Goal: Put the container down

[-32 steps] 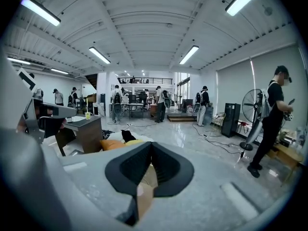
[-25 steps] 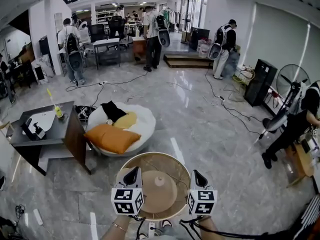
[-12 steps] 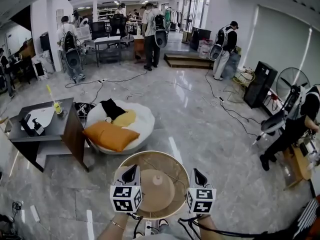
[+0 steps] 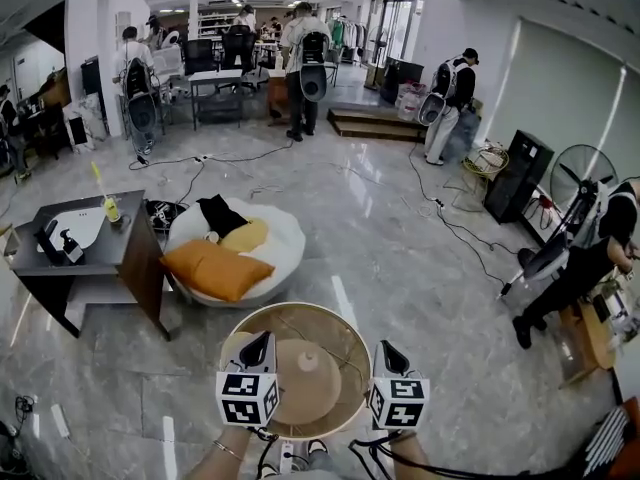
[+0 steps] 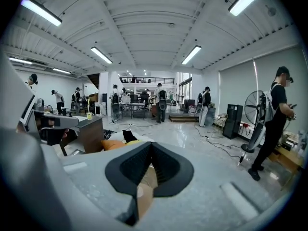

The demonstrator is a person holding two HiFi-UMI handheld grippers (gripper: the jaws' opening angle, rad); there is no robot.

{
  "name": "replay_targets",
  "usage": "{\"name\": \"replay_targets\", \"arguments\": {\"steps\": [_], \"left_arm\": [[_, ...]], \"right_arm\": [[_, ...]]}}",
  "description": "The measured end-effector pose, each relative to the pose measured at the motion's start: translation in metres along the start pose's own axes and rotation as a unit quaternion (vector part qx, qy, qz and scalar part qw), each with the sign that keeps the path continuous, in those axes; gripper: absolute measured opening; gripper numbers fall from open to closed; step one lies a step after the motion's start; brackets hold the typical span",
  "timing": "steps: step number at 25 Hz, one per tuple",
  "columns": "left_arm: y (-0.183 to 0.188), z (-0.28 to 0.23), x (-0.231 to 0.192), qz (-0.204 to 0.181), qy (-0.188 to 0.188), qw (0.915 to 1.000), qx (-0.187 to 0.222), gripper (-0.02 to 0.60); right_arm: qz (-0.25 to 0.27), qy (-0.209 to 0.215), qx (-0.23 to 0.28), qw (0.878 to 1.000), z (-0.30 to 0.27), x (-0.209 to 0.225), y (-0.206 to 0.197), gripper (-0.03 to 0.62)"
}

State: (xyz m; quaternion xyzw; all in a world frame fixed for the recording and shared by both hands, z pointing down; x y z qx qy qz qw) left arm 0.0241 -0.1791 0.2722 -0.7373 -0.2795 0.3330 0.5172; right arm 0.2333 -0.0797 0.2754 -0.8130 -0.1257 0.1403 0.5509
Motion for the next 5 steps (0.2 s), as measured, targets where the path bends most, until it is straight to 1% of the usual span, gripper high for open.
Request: {"name": "replay_targets", "arguments": {"steps": [5], "left_arm": [[-0.0023, 0.0005, -0.0015, 0.003, -0.004, 1.0, 0.001, -0.008]], "right_arm": [[0.005, 0.004, -0.008, 1.0, 0.0005, -0.0062, -0.0039, 0.005]]}}
Point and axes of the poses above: the fingertips, and each gripper's own axes: z backward along the fingers, x to its right, y out of its top, the point moved 1 cm from there along z, backward along the fingers, and after that the axes turned 11 degrees about -y, right-handed, at the moved point
